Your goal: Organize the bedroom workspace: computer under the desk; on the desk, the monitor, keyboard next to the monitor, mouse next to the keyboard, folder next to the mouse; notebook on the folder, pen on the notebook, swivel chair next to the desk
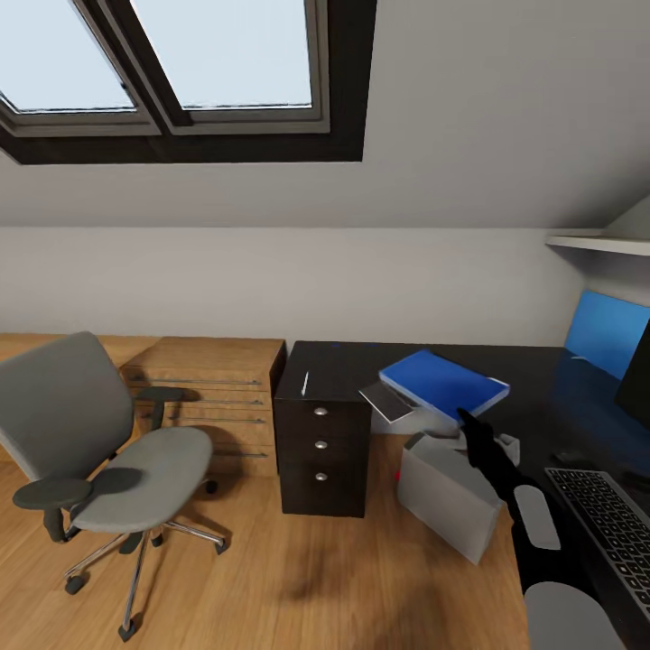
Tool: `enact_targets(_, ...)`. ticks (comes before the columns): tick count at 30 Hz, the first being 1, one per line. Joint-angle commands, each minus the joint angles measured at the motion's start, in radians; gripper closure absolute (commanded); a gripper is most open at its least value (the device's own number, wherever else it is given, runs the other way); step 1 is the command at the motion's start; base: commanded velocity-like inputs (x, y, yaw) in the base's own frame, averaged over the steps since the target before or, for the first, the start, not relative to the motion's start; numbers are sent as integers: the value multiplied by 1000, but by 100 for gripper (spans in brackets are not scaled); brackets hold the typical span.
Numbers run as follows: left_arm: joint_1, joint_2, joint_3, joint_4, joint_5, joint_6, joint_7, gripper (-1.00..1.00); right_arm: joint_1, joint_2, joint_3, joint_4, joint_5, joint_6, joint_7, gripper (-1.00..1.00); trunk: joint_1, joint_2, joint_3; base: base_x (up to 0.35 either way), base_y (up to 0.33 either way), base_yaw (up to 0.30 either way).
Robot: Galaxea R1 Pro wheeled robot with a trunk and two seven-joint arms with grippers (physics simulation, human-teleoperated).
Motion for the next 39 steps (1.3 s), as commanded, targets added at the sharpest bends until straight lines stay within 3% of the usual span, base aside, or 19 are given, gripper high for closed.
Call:
enact_targets(1, -1, 1, -8, 0, 7, -4, 7, -100, -1, 2, -5, -1, -19, 10, 2, 100, 0, -1, -1, 0, 0, 0)
enact_targets(8, -1, 0, -8, -1, 3, -4, 7, -100, -1, 0, -4, -2, -106, 12, 4, 100, 0, -1, -1, 0, 0, 0)
enact_targets(21, -1, -3, -9, -1, 2, -5, 6, -100, -1, 0, -4, 3, -128, 13, 3, 100, 0, -1, -1, 0, 0, 0)
enact_targets(30, -1, -26, -9, -1, 2, -6, 8, -100, -1, 13, -7, 5, -166, -7, -14, 100, -34, 62, 27, 0, 0, 0)
enact_targets(35, -1, -26, -9, -1, 3, -7, 8, -100, -1, 16, -8, 3, -171, -118, -124, 100, -54, 97, 43, 0, 0, 0)
enact_targets(39, -1, -26, -8, -1, -1, -8, 11, -100, -1, 18, -8, 4, -170, -146, -128, 100, -69, 125, 55, 0, 0, -19)
